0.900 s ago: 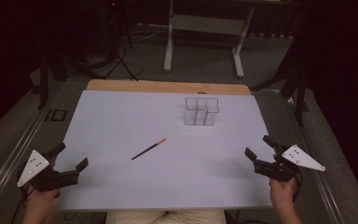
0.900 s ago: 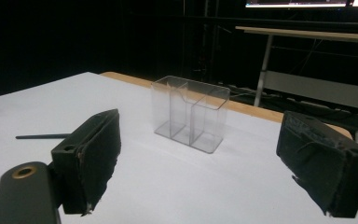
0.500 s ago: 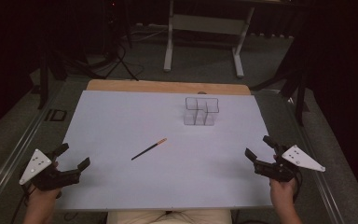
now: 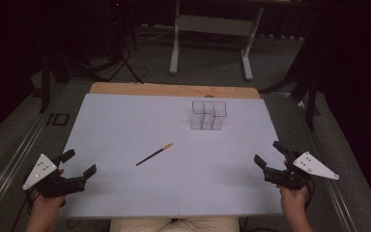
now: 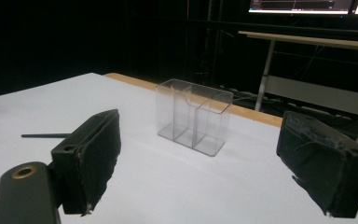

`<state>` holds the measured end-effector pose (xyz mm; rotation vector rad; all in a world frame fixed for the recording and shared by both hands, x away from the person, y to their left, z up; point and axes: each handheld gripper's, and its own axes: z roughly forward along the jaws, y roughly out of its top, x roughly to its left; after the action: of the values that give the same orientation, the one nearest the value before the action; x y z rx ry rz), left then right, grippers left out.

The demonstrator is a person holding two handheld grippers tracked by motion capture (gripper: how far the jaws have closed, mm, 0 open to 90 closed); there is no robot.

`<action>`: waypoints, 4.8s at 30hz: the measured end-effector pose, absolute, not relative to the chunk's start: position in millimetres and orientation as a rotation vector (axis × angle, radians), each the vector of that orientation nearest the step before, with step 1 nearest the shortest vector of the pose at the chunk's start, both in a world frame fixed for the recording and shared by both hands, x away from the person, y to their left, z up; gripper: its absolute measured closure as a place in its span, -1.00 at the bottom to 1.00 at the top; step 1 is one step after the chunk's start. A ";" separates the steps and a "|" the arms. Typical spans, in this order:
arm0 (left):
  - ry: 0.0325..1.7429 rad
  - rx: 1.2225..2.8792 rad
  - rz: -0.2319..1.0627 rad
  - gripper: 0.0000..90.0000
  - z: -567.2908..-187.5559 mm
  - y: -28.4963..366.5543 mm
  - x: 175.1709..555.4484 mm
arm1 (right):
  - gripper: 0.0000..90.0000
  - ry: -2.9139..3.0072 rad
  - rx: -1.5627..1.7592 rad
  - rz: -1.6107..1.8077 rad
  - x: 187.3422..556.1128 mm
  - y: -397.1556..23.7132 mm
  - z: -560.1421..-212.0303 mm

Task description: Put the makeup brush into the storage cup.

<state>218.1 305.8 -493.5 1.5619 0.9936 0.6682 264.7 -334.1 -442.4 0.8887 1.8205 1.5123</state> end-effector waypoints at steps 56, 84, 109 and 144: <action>0.924 1.944 0.370 -0.94 -417.7 237.0 284.0 | -0.70 1.820 0.848 1.498 261.8 -325.2 -439.2; 0.830 2.208 0.267 -0.93 -407.9 192.2 316.3 | -0.70 1.840 0.833 1.494 262.0 -323.4 -439.5; 0.792 2.456 0.187 -0.90 -415.7 146.8 348.3 | -0.70 1.843 0.835 1.499 261.1 -324.0 -439.7; 0.763 2.716 0.057 -0.38 -451.4 95.9 388.0 | -0.70 1.853 0.825 1.495 261.8 -323.6 -440.1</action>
<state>388.0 95.9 -451.4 2.7160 0.7630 0.0570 261.8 -323.6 -440.1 0.8250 1.8526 1.4951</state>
